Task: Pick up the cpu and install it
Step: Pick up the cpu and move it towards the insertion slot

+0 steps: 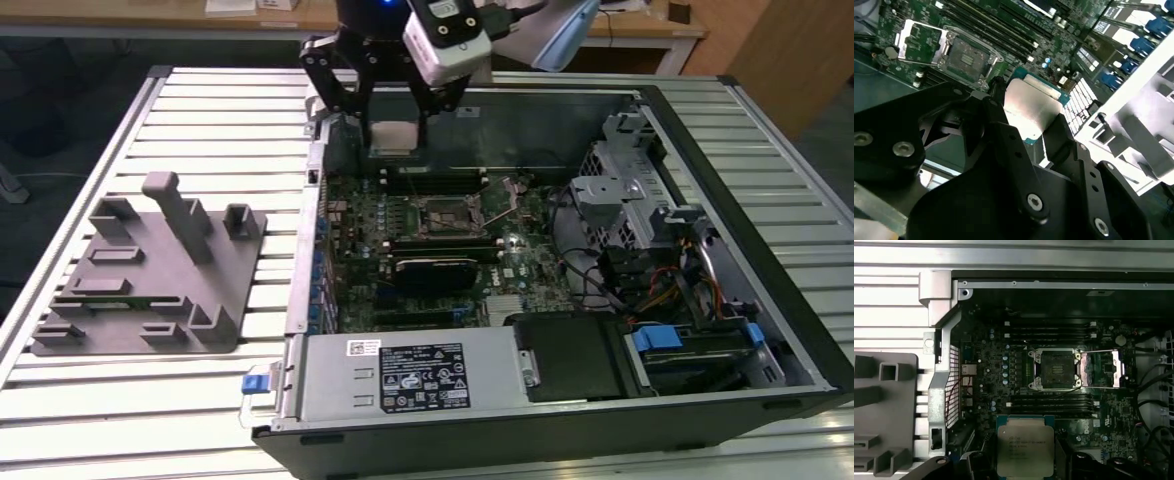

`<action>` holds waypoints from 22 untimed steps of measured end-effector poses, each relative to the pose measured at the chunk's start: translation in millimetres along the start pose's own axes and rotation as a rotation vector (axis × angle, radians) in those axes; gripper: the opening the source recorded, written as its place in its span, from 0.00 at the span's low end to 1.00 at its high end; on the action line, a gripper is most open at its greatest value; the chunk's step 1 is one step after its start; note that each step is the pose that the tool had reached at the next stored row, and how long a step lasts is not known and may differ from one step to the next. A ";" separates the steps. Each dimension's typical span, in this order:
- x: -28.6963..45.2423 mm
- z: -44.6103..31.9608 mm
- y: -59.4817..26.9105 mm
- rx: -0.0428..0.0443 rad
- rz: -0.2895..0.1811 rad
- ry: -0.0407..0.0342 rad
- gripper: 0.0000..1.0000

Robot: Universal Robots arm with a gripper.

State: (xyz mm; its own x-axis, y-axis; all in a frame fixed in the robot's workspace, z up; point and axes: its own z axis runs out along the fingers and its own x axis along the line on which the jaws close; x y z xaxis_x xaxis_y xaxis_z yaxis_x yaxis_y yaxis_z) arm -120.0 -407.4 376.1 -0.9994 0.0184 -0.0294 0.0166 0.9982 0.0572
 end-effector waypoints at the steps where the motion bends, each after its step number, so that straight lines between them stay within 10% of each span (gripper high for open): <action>1: -2.4 0.1 0.1 0.0000 0.000 0.0000 0.55; 8: -19.1 1.4 0.9 0.0001 0.000 0.0023 0.55; 22: -28.2 10.1 0.8 0.0000 0.000 0.0025 0.55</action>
State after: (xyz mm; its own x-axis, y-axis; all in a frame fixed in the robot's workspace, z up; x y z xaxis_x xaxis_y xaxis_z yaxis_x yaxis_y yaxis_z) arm -91.5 -406.5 366.8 -0.9995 0.0183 -0.0269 0.0168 0.9982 0.0573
